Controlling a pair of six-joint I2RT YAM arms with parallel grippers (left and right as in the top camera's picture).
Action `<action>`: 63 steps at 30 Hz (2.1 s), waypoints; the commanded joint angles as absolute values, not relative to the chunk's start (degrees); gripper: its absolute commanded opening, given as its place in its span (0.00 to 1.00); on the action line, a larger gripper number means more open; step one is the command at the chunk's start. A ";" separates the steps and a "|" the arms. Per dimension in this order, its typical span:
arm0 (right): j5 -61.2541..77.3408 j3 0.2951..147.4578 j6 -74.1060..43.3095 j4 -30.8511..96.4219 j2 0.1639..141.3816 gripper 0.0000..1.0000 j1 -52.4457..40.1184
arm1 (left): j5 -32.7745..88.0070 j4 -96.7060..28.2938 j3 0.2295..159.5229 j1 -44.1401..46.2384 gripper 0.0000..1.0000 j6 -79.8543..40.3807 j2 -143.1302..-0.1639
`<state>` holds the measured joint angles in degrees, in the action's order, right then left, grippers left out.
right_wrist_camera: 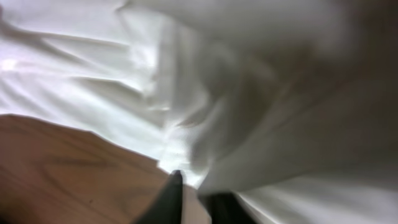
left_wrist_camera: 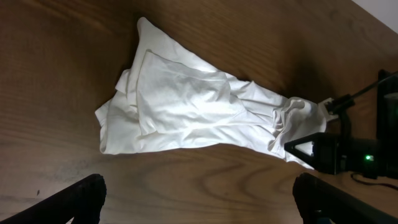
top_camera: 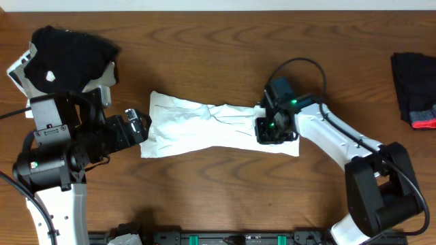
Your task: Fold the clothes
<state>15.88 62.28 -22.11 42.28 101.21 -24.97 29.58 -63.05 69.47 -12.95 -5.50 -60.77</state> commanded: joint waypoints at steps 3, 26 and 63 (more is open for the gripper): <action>16.80 62.19 -26.44 41.71 101.38 0.01 -27.88 | 29.34 -63.18 69.21 -12.78 0.98 -4.78 -60.99; 17.19 62.26 -28.69 39.38 99.81 0.34 -28.01 | 29.34 -63.13 69.23 -12.78 0.98 -4.75 -60.99; 20.32 63.68 -25.15 32.12 96.64 0.65 -17.32 | 29.36 -62.96 69.23 -12.78 0.98 -4.75 -69.60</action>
<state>16.62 62.94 -25.02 33.10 94.32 -17.32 29.58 -62.65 69.47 -12.95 -5.52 -69.60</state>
